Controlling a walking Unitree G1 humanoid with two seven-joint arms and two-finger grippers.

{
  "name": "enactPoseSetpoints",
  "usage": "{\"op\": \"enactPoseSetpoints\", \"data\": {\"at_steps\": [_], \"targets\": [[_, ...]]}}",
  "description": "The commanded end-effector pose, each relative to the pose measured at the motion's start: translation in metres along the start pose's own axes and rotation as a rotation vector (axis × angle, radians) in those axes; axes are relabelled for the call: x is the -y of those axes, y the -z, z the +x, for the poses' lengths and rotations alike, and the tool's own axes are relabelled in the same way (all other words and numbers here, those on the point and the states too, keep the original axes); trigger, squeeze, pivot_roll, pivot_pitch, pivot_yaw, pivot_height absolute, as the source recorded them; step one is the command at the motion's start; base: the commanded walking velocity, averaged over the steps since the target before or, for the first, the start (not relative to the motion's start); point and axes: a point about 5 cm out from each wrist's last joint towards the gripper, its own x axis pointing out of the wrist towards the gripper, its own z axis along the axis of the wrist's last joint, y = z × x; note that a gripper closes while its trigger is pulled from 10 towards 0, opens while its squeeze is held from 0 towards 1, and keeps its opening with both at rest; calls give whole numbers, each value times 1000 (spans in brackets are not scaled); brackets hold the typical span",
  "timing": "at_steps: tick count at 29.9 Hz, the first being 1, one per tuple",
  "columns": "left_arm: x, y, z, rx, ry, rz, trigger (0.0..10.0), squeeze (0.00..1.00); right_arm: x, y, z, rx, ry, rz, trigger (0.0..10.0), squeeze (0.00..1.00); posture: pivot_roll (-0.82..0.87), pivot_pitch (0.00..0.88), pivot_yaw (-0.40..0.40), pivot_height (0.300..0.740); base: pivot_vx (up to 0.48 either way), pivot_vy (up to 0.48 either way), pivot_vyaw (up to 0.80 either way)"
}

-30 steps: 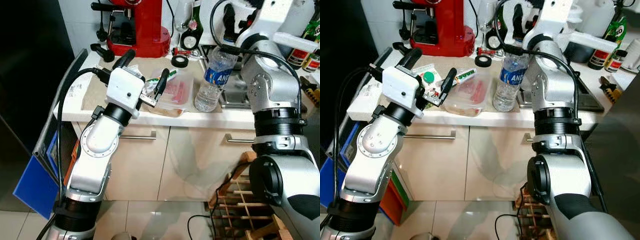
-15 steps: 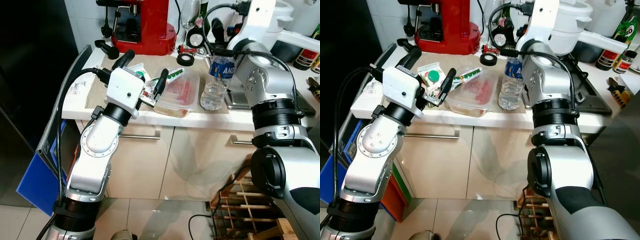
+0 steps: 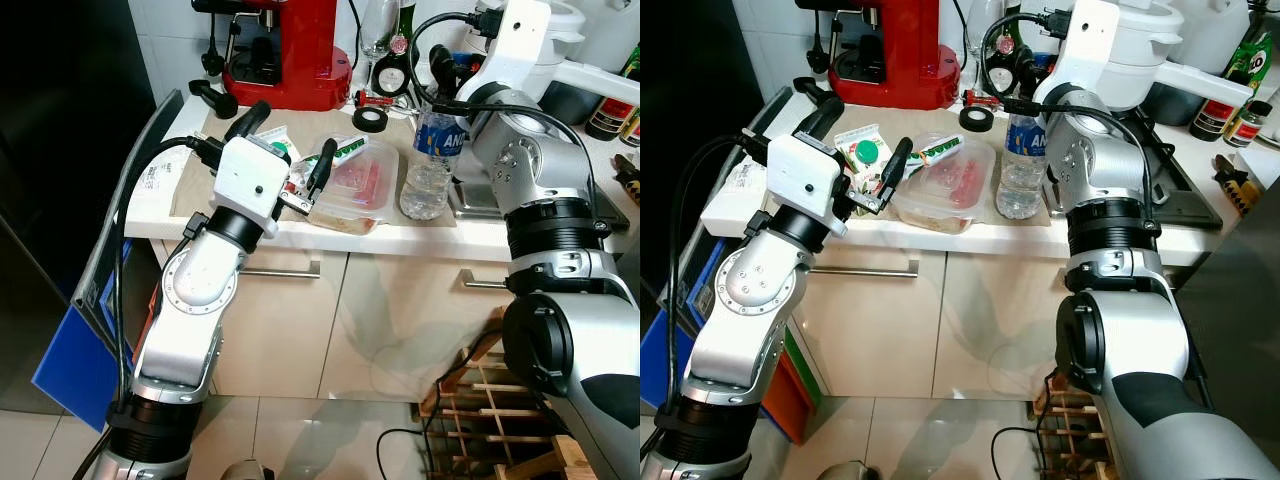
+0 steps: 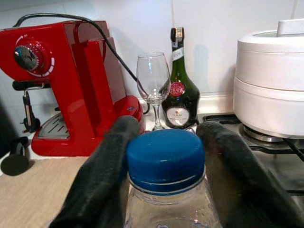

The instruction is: Restocking fridge

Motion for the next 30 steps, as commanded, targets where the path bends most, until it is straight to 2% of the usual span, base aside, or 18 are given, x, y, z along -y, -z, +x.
{"op": "enactPoseSetpoints", "data": {"at_steps": [1, 5, 9, 11, 12, 13, 14, 16, 19, 30], "targets": [[5, 6, 3, -48, 23, 31, 10000, 0, 8, 25, -2, -92, 14, 25, 0, 0, 91, 0, -67, 740, 0, 0, 0], [5, 10, 2, -71, 21, 31, 10000, 0, 8, 31, -4, -97, 9, 36, 0, 0, 90, 0, -65, 740, 0, 0, 0], [3, 16, 3, -107, 5, 41, 10000, 0, 3, 41, -9, -49, -23, -125, 0, 0, 85, 0, -62, 740, 0, 0, 0], [1, 17, 4, -106, -6, 43, 10000, 0, -3, 28, -13, 95, -37, -213, 0, 0, 86, 0, -61, 740, 0, 0, 0], [0, 17, 4, -104, -26, 33, 10000, 0, -9, 10, -20, 262, -44, -283, 0, 0, 84, 0, -62, 740, 0, 0, 0], [0, 17, 4, -104, -26, 33, 10000, 0, -9, 10, -20, 262, -44, -283, 0, 0, 84, 0, -62, 740, 0, 0, 0], [0, 17, 5, -102, -34, 31, 10000, 0, -11, 4, -23, 320, -43, -301, 0, 0, 84, 0, -62, 740, 0, 0, 0], [-1, 20, 5, -107, -60, 15, 10000, 0, -11, -4, -31, 412, -29, -281, 0, 0, 85, 0, -65, 740, 0, 0, 0], [0, 26, 4, -126, -97, -31, 10000, 0, -8, -3, -41, 470, -7, -261, 0, 0, 81, 0, -67, 740, 0, 0, 0], [8, 31, 8, -144, -124, -96, 10000, 0, -6, 13, -51, 484, 31, -242, 0, 0, 68, 0, -59, 740, 0, 0, 0]]}}
